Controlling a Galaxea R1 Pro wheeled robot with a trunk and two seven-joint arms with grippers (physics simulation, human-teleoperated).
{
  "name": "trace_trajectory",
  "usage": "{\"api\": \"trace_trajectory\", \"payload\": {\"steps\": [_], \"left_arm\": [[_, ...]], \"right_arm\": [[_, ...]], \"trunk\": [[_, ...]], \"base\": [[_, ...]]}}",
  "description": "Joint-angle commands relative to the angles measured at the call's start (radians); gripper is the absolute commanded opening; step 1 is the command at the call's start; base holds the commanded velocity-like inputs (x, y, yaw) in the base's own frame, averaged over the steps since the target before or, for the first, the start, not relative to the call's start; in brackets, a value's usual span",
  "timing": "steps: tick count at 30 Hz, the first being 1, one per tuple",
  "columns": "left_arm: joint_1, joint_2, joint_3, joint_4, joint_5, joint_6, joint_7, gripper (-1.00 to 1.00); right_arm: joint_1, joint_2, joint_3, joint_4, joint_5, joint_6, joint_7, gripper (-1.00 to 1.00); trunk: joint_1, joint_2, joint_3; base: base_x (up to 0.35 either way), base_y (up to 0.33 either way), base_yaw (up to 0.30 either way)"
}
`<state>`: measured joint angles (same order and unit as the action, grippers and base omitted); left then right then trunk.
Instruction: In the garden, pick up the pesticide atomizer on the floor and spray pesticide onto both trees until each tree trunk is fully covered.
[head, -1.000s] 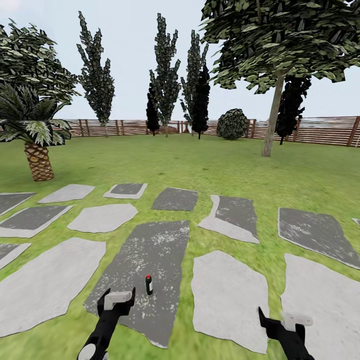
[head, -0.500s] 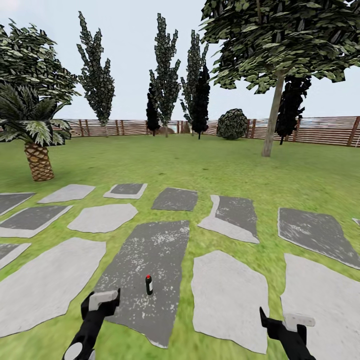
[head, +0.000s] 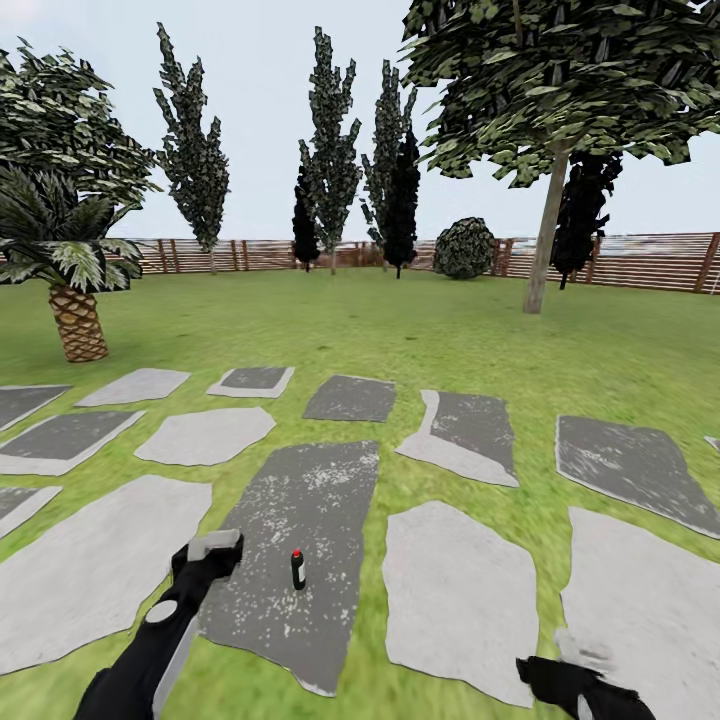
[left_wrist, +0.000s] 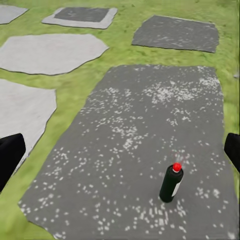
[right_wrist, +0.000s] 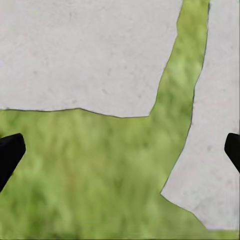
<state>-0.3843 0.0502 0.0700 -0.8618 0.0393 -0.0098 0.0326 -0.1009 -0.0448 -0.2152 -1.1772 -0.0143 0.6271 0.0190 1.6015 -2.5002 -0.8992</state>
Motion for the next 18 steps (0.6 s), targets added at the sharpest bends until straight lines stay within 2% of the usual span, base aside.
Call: {"api": "trace_trajectory", "payload": {"steps": [1, 3, 7, 9, 11, 12, 14, 18], "left_arm": [[-0.018, -0.002, -0.001, 0.000, 0.007, 0.001, 0.003, 1.00], [-0.058, -0.008, -0.001, 0.002, 0.017, 0.003, 0.004, 1.00], [-0.143, -0.022, -0.002, 0.008, 0.029, 0.027, 0.003, 1.00], [-0.175, -0.025, -0.003, 0.016, 0.031, 0.066, 0.002, 1.00], [-0.204, -0.027, -0.003, 0.032, 0.030, 0.133, -0.009, 1.00], [-0.219, -0.029, -0.010, 0.060, 0.026, 0.187, -0.060, 1.00], [-0.222, -0.028, -0.023, 0.073, 0.023, 0.194, -0.088, 1.00], [-0.223, -0.027, -0.113, 0.086, 0.020, 0.163, -0.122, 1.00]], "right_arm": [[-0.047, 0.000, -0.001, -0.001, 0.001, 0.062, 0.002, 1.00], [-0.142, 0.000, -0.001, 0.002, 0.005, 0.121, 0.001, 1.00], [-0.240, 0.001, -0.001, 0.005, 0.004, 0.154, 0.004, 1.00], [-0.253, 0.002, 0.000, 0.004, 0.001, 0.158, 0.007, 1.00], [-0.261, 0.003, -0.002, 0.004, -0.002, 0.159, 0.009, 1.00], [-0.266, 0.003, -0.004, 0.007, -0.006, 0.160, 0.011, 1.00], [-0.266, 0.002, -0.004, 0.007, -0.007, 0.159, 0.011, 1.00], [-0.266, 0.002, -0.001, 0.007, 0.000, 0.159, 0.010, 1.00]], "trunk": [[0.000, 0.000, -0.001], [0.000, 0.000, -0.001], [0.000, 0.000, -0.001], [0.000, 0.000, -0.001], [0.000, 0.000, -0.001], [0.000, 0.000, -0.001], [0.000, 0.000, -0.001], [0.000, 0.000, -0.001]], "base": [[0.000, 0.000, 0.000], [0.000, 0.000, 0.000], [0.000, 0.000, 0.000], [0.000, 0.000, 0.000], [0.000, 0.000, 0.000], [0.000, 0.000, 0.000], [0.000, 0.000, 0.000], [0.000, 0.000, 0.000]]}}
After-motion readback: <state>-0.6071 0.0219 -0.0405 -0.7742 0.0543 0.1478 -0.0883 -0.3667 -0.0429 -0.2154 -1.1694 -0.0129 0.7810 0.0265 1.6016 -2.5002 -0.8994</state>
